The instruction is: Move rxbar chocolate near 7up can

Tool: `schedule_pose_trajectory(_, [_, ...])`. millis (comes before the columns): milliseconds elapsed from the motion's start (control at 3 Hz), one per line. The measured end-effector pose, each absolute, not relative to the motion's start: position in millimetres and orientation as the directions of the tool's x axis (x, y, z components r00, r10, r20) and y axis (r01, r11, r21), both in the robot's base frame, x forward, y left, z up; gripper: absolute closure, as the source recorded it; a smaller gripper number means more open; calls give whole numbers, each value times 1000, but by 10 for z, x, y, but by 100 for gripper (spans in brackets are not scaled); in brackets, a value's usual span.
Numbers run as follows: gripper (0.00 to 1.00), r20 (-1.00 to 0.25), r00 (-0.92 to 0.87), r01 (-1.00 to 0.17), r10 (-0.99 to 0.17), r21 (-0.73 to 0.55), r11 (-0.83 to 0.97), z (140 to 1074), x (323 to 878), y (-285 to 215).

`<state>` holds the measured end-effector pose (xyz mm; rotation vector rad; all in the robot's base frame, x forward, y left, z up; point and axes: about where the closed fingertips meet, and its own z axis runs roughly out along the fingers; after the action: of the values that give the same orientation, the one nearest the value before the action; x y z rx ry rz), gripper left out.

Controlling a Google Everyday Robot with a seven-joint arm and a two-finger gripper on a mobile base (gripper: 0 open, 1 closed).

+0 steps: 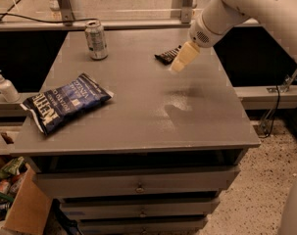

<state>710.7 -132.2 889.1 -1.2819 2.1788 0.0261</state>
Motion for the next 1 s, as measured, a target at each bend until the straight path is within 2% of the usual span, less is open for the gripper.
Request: schedule_pose_trajectory(1000, [0, -606, -482, -729, -633, -123, 673, 8425, 7777, -1162])
